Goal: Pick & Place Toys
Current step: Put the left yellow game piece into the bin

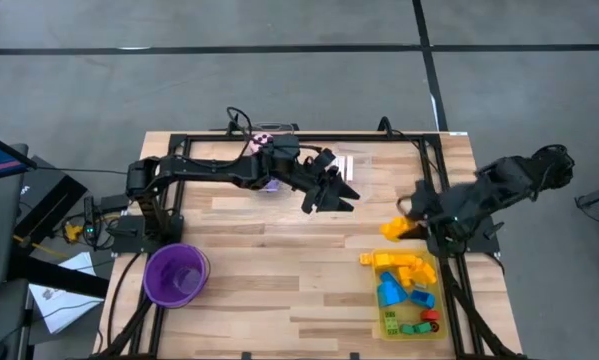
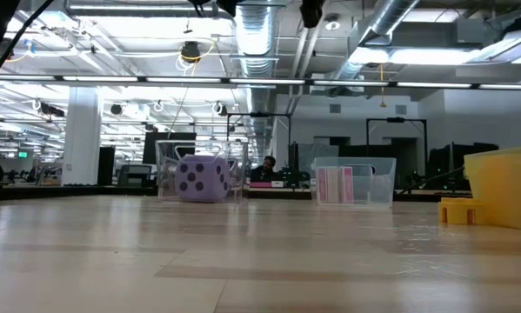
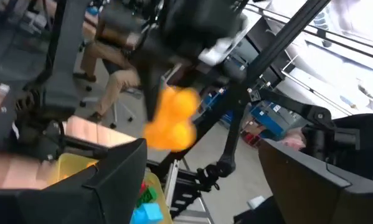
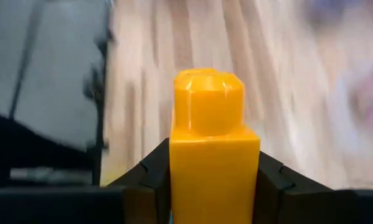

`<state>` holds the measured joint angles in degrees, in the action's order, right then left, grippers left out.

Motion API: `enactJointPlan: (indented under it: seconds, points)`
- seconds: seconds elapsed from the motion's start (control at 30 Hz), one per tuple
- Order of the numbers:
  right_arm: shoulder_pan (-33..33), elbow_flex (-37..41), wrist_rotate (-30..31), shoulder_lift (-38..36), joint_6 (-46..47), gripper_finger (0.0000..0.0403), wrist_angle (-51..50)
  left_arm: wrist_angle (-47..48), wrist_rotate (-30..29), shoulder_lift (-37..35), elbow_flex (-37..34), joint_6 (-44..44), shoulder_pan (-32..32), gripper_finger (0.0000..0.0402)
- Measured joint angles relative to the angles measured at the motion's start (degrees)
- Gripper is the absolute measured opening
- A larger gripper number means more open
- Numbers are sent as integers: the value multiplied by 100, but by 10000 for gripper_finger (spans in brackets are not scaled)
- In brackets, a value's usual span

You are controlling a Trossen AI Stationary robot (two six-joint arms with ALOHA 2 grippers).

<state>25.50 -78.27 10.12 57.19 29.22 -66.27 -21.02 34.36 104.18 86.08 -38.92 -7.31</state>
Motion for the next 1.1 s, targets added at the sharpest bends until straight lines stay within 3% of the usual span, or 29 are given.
enactJointPlan:
  seconds: [0.13, 0.47, 0.83, 1.1]
  points:
    - [462, 143, -4, 27, 1107, 128, -914, -248, -3, -64, -2, 129, -22, 299]
    - [1508, 1430, -155, -159, 3241, 128, -898, -380, -152, -425, -3, 431, -9, 296]
    - [1880, 3301, -455, -916, 4714, 128, 1010, -287, -187, -568, -4, 420, 51, 296]
    - [1897, 4367, -720, -1071, 4949, 128, 2052, -130, -181, -566, -4, 420, 131, 296]
